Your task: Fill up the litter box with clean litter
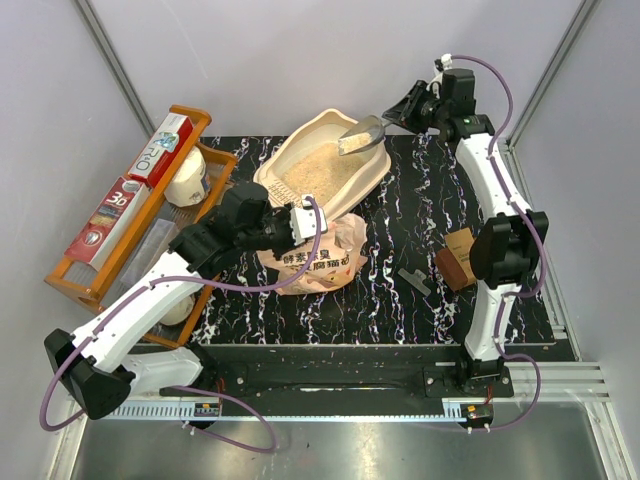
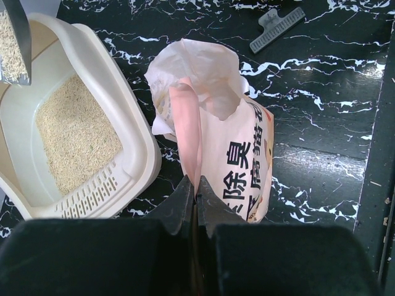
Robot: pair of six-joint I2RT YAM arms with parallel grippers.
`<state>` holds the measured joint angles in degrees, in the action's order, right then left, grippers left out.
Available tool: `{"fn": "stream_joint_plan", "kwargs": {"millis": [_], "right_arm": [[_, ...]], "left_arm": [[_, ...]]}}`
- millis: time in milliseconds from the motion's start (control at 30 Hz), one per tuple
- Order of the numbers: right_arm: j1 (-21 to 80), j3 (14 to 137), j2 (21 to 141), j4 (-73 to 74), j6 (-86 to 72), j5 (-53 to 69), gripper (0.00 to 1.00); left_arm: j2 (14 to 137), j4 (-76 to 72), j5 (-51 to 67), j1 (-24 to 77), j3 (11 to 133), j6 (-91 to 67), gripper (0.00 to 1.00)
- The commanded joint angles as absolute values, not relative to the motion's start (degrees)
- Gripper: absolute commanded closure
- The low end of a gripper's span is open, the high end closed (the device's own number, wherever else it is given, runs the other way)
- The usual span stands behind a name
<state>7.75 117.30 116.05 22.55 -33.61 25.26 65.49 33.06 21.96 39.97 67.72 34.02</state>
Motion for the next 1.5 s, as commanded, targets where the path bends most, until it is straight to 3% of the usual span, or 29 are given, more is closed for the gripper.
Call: {"fn": "stream_joint_plan", "kwargs": {"millis": [0,433,767,900,1100,1233,1467], "right_arm": [[7.47,122.34,115.14,22.76,-27.95,16.36,1.00],[8.96,123.66,116.36,22.41,-20.13,12.66,1.00],[15.02,136.30,125.68,21.27,-16.09,10.20,1.00],[17.84,135.80,125.69,21.53,-13.81,10.72,1.00],[22.50,127.63,118.67,21.01,2.87,8.27,1.00],[22.76,111.59,106.39,11.62,11.14,5.37,1.00],[22.76,99.32,90.28,12.72,11.96,11.06,1.00]], "left_arm": [[63.19,31.99,23.91,39.90,67.59,35.07,1.00],[62.84,30.59,24.26,39.99,66.80,35.24,1.00],[62.67,30.67,24.26,39.90,66.71,35.33,1.00],[62.40,30.67,23.82,39.73,66.88,35.42,1.00],[61.79,30.67,23.91,39.46,66.71,35.24,1.00],[61.61,30.67,24.17,39.37,66.36,34.89,1.00],[62.31,28.22,24.08,39.20,66.09,30.59,1.00]]}}
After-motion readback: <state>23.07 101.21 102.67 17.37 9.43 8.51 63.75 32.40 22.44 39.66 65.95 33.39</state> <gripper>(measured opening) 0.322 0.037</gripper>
